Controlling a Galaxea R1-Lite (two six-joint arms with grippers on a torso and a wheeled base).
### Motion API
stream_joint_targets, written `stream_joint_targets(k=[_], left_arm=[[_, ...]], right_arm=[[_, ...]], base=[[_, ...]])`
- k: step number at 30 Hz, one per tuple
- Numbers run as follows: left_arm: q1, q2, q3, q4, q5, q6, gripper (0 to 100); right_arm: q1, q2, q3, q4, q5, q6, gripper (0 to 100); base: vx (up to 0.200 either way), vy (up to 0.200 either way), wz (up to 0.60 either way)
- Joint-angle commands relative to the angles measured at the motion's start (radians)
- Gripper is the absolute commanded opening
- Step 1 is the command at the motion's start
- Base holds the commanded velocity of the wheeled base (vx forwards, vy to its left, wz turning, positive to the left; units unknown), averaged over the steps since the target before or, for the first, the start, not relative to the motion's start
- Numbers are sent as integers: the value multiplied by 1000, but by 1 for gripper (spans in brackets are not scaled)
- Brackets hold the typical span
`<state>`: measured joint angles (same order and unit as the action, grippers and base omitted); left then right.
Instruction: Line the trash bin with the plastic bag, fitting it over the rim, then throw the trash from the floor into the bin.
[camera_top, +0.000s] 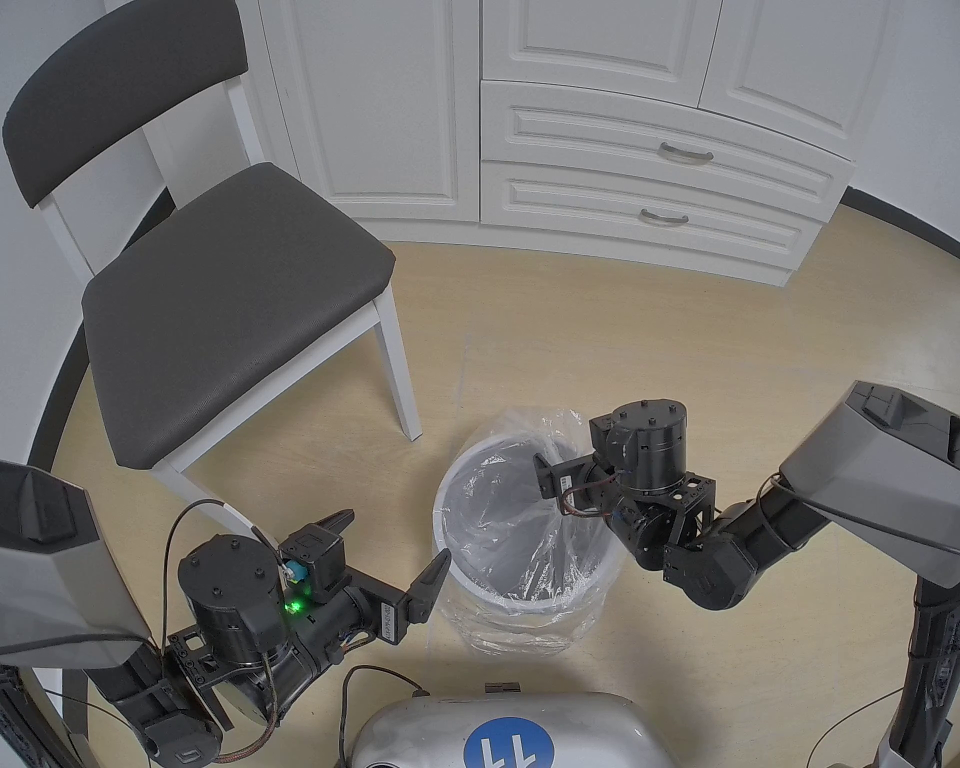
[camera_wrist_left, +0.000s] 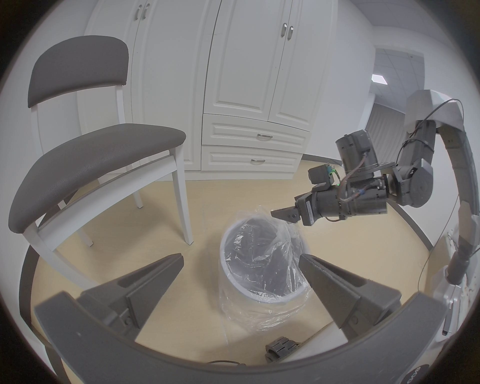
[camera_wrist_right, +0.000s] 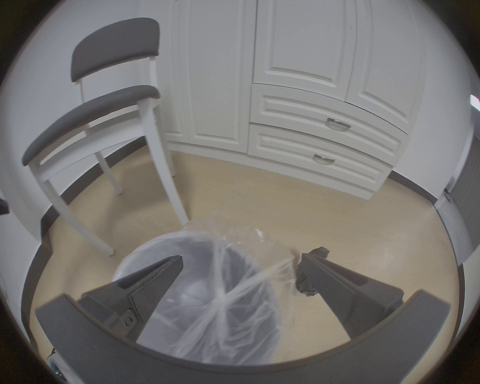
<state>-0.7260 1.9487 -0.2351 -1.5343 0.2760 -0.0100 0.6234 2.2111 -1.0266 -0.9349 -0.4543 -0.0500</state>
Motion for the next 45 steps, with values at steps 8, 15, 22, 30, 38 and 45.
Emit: stream_joint_targets(k=[8,15,22,30,38,45], left_arm=[[0,-8,2,-1,0,1,100],[0,-4,0,-1,0,2,100],[0,-5,2,0,2,2,100],[0,1,0,0,2,2,100],[0,3,2,0,2,1,100],[0,12,0,0,3,1,100]], right_arm=[[45,-19,30,131,51,35,0],[98,-1,-10,189,51,105,0],[101,167,-153,268,51,165,0],[88,277,-290,416,51,251,0],[78,360,-409,490,72,323,0],[76,395,-537,657,121,409,0]], base=[[0,0,0],[0,0,0],[0,0,0],[0,0,0],[0,0,0],[0,0,0]])
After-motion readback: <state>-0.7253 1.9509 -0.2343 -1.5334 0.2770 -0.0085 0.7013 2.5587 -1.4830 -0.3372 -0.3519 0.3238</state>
